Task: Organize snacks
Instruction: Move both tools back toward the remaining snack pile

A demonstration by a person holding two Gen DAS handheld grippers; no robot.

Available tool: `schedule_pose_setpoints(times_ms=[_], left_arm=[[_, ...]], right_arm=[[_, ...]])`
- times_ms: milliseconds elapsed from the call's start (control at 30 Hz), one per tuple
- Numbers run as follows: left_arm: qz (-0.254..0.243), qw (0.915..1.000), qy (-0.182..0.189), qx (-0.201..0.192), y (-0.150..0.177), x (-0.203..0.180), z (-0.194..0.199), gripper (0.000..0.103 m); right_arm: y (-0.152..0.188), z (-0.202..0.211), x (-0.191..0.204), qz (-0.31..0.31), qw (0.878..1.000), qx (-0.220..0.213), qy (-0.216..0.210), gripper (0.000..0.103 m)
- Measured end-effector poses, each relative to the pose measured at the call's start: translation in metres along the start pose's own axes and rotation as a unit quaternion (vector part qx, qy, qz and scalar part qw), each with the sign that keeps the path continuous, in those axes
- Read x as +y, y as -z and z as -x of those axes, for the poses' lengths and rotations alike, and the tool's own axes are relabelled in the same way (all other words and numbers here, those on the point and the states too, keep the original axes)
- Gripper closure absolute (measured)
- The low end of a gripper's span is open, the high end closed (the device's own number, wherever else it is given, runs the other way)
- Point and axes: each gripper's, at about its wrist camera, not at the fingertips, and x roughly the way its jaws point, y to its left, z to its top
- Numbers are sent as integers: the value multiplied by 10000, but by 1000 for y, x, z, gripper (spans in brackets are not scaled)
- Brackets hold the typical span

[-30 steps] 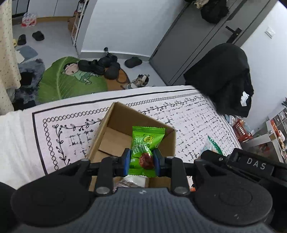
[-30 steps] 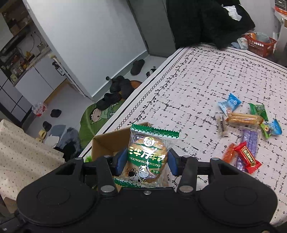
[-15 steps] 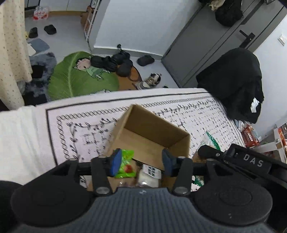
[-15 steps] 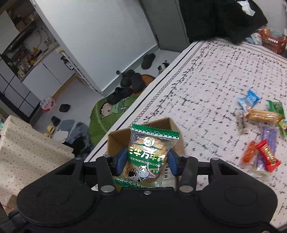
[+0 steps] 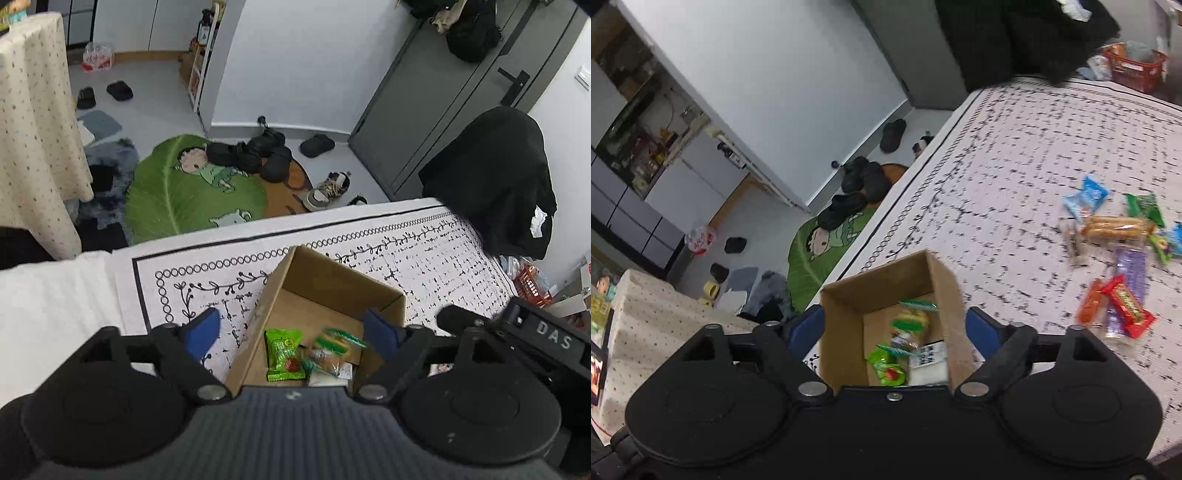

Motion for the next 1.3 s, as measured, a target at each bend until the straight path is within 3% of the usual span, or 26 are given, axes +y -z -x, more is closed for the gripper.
schedule_pose_setpoints(times_ms=[100,267,600,733,1067,1300], left_arm=[[-187,9998,21,-114,4,-12,8,0],[-430,9988,194,-96,12,-31,16,0],[-751,9968,153,-244,32,-59,30,0],[-737,9968,309,-50,38,-67,24,0],[-1077,9934,380,-87,57,-101,32,0],[-972,9935,583,72,74,-117,28,0]], right_arm=[[0,13,-9,33,9999,-115,76,7],[2,30,-25,169,9990,-266,331,3],[8,51,-61,523,9954,-374,706,3],[12,64,-75,590,9932,-478,887,3],[21,99,-140,240,9922,-601,1062,3],[28,109,-168,184,9926,-610,1032,3]])
